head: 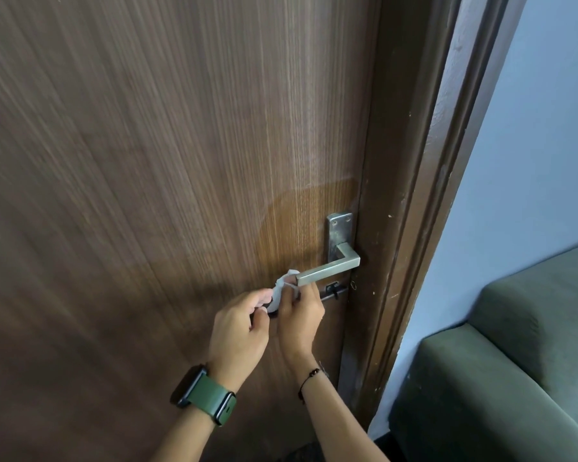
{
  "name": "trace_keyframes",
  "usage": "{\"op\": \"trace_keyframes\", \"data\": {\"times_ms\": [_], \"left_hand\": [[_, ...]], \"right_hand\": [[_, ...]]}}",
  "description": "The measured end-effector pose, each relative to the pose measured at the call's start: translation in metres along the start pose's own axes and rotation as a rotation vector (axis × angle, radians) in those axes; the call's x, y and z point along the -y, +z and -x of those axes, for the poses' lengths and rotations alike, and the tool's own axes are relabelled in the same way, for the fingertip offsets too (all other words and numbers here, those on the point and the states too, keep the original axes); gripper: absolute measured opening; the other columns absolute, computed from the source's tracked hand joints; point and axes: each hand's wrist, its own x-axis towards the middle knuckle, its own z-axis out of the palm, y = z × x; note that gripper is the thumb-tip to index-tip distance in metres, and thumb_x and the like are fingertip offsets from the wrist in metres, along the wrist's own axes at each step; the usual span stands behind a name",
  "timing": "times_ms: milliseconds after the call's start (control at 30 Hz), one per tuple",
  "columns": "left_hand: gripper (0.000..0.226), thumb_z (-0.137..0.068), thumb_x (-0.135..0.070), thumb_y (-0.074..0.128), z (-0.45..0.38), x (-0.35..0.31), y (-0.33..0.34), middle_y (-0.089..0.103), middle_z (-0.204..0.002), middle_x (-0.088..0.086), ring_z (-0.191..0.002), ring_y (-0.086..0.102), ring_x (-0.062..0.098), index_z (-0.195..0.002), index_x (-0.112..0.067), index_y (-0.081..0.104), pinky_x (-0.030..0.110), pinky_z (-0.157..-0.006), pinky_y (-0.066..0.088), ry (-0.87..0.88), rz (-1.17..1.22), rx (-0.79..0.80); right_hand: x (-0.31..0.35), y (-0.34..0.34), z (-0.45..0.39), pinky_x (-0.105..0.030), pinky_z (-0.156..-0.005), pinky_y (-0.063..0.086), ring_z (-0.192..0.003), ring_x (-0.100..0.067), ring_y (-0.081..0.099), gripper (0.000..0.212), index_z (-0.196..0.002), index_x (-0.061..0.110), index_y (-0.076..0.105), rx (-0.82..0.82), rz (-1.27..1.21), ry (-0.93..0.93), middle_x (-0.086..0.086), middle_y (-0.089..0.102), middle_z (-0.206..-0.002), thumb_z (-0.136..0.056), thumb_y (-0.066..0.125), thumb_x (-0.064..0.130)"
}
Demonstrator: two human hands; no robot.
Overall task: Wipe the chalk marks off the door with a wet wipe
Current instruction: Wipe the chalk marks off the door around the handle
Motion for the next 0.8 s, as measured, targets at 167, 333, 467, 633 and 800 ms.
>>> {"op": "trace_keyframes", "data": {"times_ms": [167, 333, 467, 633, 800], "left_hand": [[0.033, -0.081, 0.005, 0.049, -0.002, 0.002, -0.005, 0.07, -0.105, 0.003, -0.099, 0.062, 0.012, -0.106, -0.01, 0.065, 0.027, -0.09, 0.048, 0.006, 0.015, -0.031], [0.034, -0.081, 0.002, 0.049, 0.0, 0.002, -0.004, 0.07, -0.106, 0.001, -0.096, 0.062, 0.009, -0.107, -0.014, 0.065, 0.02, -0.084, 0.045, 0.027, -0.007, -0.041], [0.036, -0.082, 0.002, 0.05, -0.003, 0.001, -0.009, 0.068, -0.109, 0.001, -0.097, 0.058, 0.005, -0.112, -0.013, 0.061, 0.018, -0.084, 0.043, 0.063, -0.012, -0.123], [0.027, -0.088, -0.009, 0.05, -0.007, -0.007, -0.013, 0.066, -0.112, 0.003, -0.099, 0.055, 0.004, -0.113, -0.008, 0.06, 0.015, -0.082, 0.041, 0.082, 0.03, -0.215], [0.026, -0.089, -0.016, 0.049, -0.009, -0.012, -0.013, 0.067, -0.107, 0.002, -0.093, 0.057, 0.004, -0.111, -0.007, 0.061, 0.006, -0.075, 0.039, 0.086, 0.09, -0.199]], "right_hand": [[0.023, 0.007, 0.01, -0.006, -0.077, 0.046, -0.095, -0.009, 0.061, 0.024, -0.108, 0.008, 0.065, -0.079, -0.154, 0.133, 0.0, 0.059, -0.107, -0.09, 0.053, -0.001], [0.033, 0.003, 0.041, -0.007, -0.09, 0.033, -0.114, 0.007, 0.038, 0.05, -0.133, 0.016, 0.045, 0.131, -0.088, 0.032, 0.005, 0.046, -0.134, -0.085, 0.056, 0.007], [0.053, 0.004, 0.021, -0.022, -0.108, 0.035, -0.129, 0.001, 0.028, 0.05, -0.138, 0.005, 0.038, 0.13, 0.052, -0.186, -0.006, 0.037, -0.141, -0.091, 0.054, 0.002], [0.076, -0.005, -0.007, -0.036, -0.089, 0.052, -0.108, -0.032, 0.057, 0.049, -0.126, -0.006, 0.049, 0.098, 0.253, -0.425, -0.024, 0.055, -0.124, -0.078, 0.062, -0.004], [0.097, -0.023, -0.049, -0.03, -0.083, 0.046, -0.097, -0.032, 0.056, 0.038, -0.114, -0.004, 0.057, 0.039, 0.335, -0.488, -0.019, 0.059, -0.112, -0.076, 0.053, -0.011]]}}
